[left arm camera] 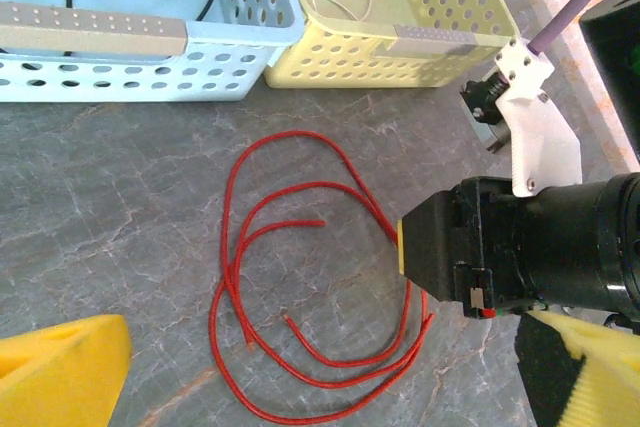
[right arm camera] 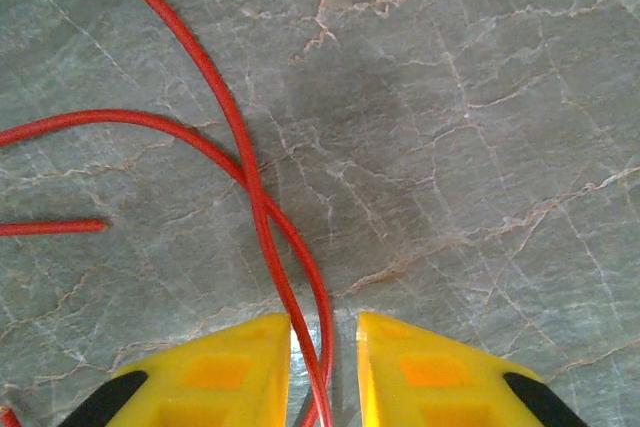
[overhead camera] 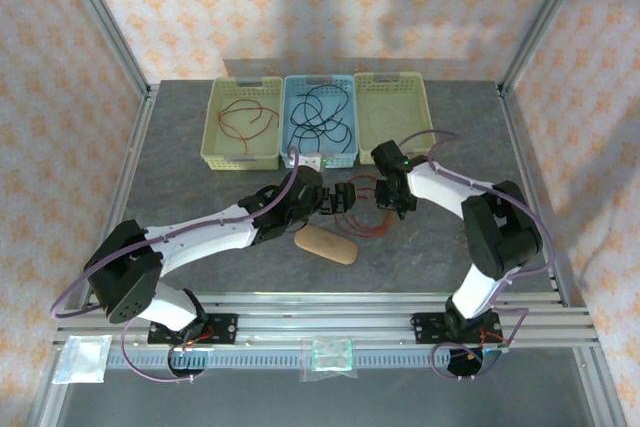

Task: Untangle the cables

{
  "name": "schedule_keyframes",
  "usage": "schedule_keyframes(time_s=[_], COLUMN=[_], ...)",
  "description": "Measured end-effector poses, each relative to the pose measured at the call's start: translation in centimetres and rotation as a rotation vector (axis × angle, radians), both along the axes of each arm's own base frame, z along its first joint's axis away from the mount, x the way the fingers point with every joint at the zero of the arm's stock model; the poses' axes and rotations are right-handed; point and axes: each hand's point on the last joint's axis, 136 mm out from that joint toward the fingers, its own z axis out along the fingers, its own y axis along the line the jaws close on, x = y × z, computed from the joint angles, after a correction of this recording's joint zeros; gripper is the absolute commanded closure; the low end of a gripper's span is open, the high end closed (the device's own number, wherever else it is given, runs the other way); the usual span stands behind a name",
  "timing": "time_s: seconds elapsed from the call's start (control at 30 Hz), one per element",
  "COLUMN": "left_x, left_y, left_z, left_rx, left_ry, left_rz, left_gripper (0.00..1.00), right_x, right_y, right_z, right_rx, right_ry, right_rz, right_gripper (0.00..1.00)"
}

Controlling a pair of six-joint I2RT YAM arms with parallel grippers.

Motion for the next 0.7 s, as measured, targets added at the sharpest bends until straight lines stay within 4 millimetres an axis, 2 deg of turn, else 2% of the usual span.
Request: schedule_keyframes(time_s=[0.27,0.53,0.7], left_x=[0.11,0.16,0.29], left_y=[0.16,0.22,0.39], left_z=[0.00,0.01,0.04], left_rx=[0.005,0.007,0.012], left_ry=[-0.004,-0.006,-0.011], left_rz=[0.009,0.013,0.023], left_gripper=[0.01,0.01,0.01], right_x=[-0.07,0.03,0.16], right_y=[0.04,0.15,0.20], right_z=[-0.51,-0.73,0.14], right_rx=[-0.005,-0.002,0.007], right_ry=[0.013,0.014,-0.008], right_rz=[0.010,0.015,0.015], right_gripper=[0.82,0.93,0.95])
